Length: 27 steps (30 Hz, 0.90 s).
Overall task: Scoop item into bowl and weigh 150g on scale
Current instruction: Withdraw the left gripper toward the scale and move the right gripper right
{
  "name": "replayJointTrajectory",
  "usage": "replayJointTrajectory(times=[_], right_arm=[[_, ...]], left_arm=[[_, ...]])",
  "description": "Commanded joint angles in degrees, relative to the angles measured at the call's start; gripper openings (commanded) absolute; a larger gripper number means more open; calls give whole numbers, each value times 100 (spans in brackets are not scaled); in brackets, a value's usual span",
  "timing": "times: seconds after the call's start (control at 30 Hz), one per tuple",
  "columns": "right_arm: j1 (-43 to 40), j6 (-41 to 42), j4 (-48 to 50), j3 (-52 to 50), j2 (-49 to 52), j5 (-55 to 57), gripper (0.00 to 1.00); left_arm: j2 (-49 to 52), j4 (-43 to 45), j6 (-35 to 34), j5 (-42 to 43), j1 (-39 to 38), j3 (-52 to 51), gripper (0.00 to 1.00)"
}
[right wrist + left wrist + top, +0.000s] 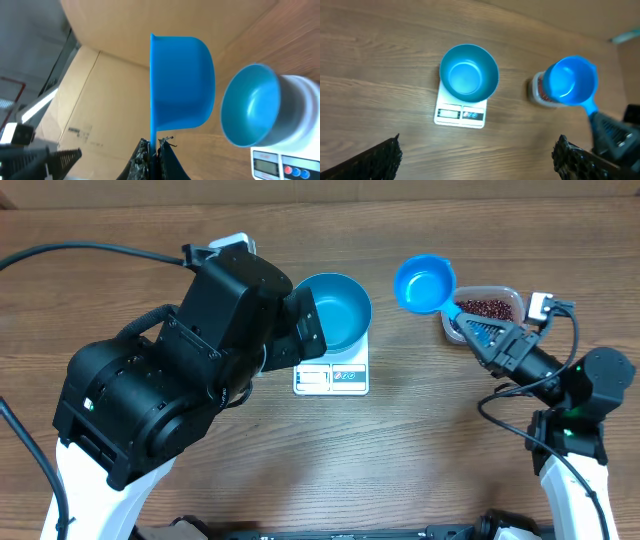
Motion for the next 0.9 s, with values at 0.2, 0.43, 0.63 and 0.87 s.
replayJointTrajectory(times=[0.2, 0.43, 0.63, 0.87], right_arm=[[-424, -179, -286, 654, -13, -258, 4], [-424, -1185, -2068, 1515, -13, -76, 4], [-417, -2728, -4621, 2396, -13, 984, 4], [-417, -4264, -7060, 3661, -13, 3021, 4]], left_arm=[[293, -317, 2258, 271, 31, 44, 100], [643, -417, 2594, 306, 31, 44, 99], [782, -452, 2905, 308, 31, 44, 100], [822, -439, 3585, 551, 114, 44, 99]])
